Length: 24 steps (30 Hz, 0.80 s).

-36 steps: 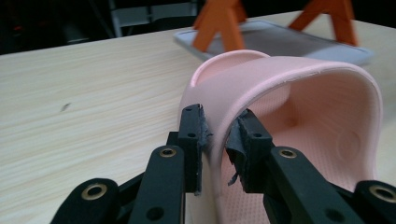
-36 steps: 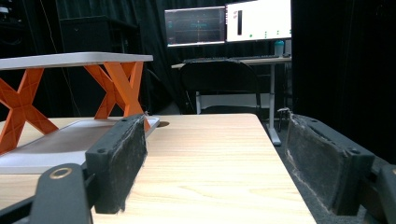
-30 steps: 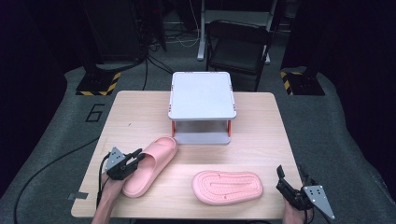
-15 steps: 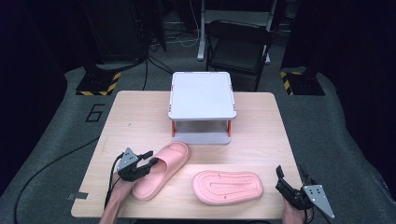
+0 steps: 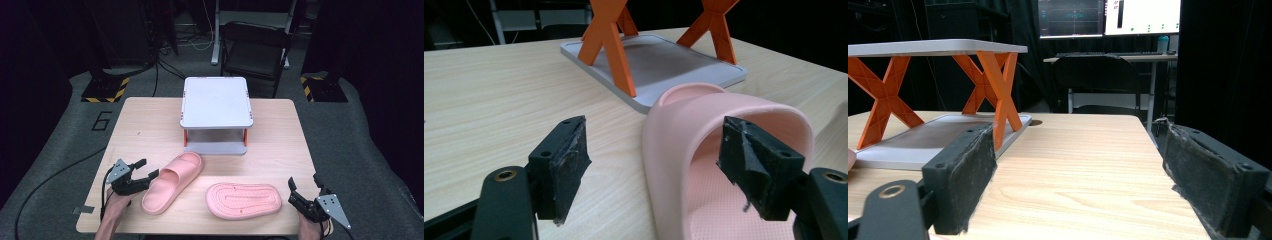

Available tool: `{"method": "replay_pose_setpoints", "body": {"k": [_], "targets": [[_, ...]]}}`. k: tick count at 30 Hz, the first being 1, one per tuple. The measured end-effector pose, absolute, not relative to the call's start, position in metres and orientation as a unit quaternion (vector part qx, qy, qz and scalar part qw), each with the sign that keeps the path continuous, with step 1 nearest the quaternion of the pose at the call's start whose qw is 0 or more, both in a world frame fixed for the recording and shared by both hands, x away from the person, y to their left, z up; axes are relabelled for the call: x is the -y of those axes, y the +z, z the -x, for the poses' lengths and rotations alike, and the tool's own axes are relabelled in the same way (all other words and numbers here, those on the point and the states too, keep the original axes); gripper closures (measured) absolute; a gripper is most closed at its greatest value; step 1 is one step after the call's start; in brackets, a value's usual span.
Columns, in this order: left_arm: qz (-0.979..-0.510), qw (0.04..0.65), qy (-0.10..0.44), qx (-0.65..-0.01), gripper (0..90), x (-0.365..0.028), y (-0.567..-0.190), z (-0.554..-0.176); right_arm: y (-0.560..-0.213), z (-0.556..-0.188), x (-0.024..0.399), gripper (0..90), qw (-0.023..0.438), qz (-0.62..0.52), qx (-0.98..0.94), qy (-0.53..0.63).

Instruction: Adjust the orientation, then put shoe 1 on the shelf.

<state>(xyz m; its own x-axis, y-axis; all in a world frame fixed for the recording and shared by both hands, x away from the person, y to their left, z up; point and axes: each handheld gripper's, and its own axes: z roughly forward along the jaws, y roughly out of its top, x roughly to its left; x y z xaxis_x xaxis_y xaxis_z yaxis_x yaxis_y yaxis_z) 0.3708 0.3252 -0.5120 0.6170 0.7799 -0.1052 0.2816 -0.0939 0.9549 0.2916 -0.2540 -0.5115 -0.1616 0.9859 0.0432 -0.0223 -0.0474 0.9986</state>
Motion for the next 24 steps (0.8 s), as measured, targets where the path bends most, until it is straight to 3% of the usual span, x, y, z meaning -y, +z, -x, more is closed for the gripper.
{"method": "replay_pose_setpoints", "body": {"k": [5, 15, 24], "targets": [[-0.699, 0.561, 0.22, -0.386, 24.6, -0.325, -0.514, -0.371, -0.514, -0.294, 0.256, 14.2, 0.448, -0.47, -0.519, 0.556], [-0.719, 0.549, 0.216, -0.368, 30.9, -0.316, -0.512, -0.371, -0.512, -0.292, 0.258, 14.7, 0.451, -0.471, -0.511, 0.56], [-0.746, 0.533, 0.187, -0.352, 43.8, -0.311, -0.522, -0.38, -0.513, -0.294, 0.255, 14.9, 0.445, -0.472, -0.52, 0.557]]}}
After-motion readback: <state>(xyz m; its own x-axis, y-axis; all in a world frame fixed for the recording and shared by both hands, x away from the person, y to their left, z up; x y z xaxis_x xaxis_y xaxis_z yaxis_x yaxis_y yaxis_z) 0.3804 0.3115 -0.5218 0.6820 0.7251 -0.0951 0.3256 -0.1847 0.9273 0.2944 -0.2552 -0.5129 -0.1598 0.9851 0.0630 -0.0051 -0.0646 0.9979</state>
